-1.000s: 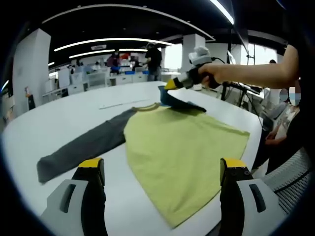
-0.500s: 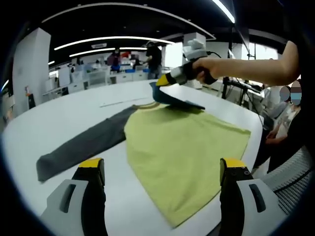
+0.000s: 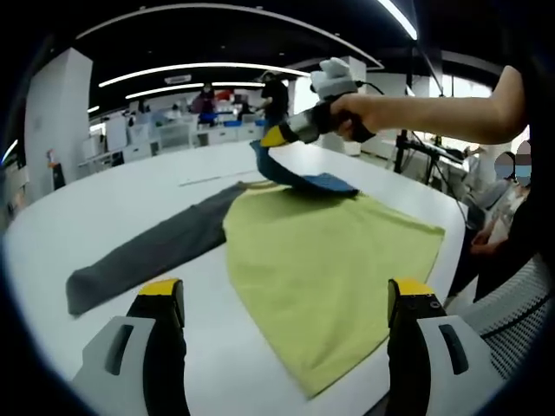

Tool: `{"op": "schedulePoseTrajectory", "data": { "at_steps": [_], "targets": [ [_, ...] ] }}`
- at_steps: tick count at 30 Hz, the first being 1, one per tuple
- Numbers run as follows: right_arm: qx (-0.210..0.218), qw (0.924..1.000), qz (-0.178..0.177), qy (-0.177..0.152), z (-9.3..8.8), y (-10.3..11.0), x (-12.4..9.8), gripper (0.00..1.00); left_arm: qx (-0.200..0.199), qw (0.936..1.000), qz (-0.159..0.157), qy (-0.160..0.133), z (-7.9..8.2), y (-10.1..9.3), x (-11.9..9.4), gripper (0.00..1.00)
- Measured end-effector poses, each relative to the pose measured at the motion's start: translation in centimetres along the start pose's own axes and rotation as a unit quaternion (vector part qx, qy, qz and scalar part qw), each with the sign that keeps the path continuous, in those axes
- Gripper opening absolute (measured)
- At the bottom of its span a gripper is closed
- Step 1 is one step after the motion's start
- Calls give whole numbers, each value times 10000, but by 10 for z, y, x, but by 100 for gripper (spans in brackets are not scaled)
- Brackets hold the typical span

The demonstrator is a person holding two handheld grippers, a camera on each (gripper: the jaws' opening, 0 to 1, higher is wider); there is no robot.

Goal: Fold the garment on the visible template until the final outline fits inside the template.

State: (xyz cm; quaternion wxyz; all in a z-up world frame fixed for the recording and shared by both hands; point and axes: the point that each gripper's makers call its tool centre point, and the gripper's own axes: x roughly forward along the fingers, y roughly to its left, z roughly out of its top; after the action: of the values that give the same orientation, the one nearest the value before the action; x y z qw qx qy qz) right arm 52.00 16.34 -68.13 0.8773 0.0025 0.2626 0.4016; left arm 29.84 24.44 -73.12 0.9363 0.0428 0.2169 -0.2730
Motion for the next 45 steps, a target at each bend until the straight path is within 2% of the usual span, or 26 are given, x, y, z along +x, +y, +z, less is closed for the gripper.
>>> {"op": "schedulePoseTrajectory", "data": {
  "at_steps": [10,17,25,27,31,33,37,43,45],
  "targets": [
    [-512,9977,364,269,-16,32,15,0,12,10000,-3,12,-1,1,1,95],
    [-1025,9906,754,506,-31,59,24,0,27,10000,28,27,-3,2,0,95],
    [-993,9884,800,824,-57,69,34,0,87,10000,30,22,-3,1,-1,95],
    [-894,9886,759,948,-64,66,36,0,105,9999,38,28,-3,1,0,96],
    [-762,9908,658,907,-65,60,37,2,104,9999,48,-4,-2,2,-1,97],
    [-477,9937,579,835,-60,55,35,9,109,9999,64,2,-2,3,-2,97],
    [-332,9955,367,806,-56,37,28,25,121,9999,86,-5,-2,4,-2,98],
    [-24,9971,-90,750,-51,-5,7,43,167,9998,100,-17,0,5,-1,99],
    [65,9973,-186,703,-49,-19,-2,45,188,9998,113,-22,1,5,-1,99]
  ]
}}
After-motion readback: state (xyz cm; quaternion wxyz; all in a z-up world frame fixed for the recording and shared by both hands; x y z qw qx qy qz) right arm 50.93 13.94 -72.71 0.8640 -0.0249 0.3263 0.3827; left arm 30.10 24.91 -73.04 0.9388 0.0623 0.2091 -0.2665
